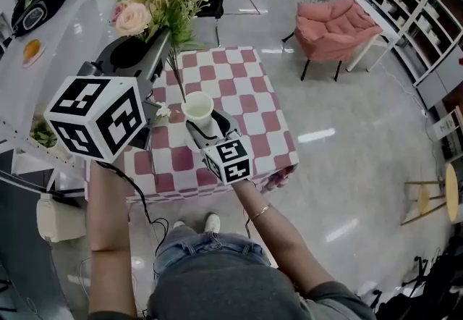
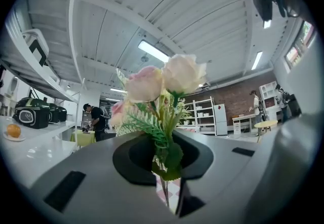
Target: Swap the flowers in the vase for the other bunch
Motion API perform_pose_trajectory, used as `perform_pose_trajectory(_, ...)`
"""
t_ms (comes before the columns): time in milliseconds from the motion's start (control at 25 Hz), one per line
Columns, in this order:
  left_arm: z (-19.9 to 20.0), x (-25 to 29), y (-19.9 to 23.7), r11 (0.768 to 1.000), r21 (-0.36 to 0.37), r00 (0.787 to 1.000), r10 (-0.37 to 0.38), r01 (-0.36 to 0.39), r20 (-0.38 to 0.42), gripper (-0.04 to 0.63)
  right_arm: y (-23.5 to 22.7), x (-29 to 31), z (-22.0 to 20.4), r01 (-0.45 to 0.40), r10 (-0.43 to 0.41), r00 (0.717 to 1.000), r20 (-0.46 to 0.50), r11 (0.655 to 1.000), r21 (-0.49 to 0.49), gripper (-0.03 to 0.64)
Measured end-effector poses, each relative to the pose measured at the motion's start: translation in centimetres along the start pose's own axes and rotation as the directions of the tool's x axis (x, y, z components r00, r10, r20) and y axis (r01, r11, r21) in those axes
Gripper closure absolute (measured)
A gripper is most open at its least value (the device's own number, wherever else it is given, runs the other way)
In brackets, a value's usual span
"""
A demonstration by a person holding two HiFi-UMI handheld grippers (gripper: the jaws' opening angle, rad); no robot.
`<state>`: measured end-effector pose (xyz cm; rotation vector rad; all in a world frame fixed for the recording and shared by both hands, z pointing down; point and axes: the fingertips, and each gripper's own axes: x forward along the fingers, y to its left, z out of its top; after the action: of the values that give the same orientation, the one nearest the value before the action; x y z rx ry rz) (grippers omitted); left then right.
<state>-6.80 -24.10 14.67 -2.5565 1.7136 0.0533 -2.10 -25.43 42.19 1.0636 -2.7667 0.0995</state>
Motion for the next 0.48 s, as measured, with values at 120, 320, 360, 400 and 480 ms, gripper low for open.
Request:
perform_pose_trajectory(120,1.4,-0.7,0.8,1.000,0.015,0.999,0.027,-0.027,0.018,0.529,0.0,0.0,0.1,-0.001,0.001,1.000,0.000,1.000,0.000,0.337)
perform_pose_trajectory(320,2.6,-2.4,2.6,0.996,0.036,0.996,0.081,-0.082,0.032,0.529,-0.1,0.0,0.1,0.007,-0.007,1.000,0.003,1.000,-0.004,0.337)
perform_pose_trajectory(360,2.6,-2.9,3.1,0.995,0.038,0.995,0.094,-0.095,0.028,0.529,-0.1,0.0,0.1,0.008,-0.008,1.000,0.003,1.000,-0.004,0.337)
perform_pose_trajectory(400,2.4,-3.5,3.5,0.993,0.039,0.994,0.109,-0.110,0.021,0.529,-0.1,0.0,0.2,0.007,-0.007,1.000,0.003,1.000,-0.003,0.337)
perform_pose_trajectory(480,1.5,-4.8,4.4,0.989,0.036,0.990,0.143,-0.143,-0.003,0.529,-0.1,0.0,0.2,0.004,-0.004,1.000,0.003,1.000,0.000,0.337)
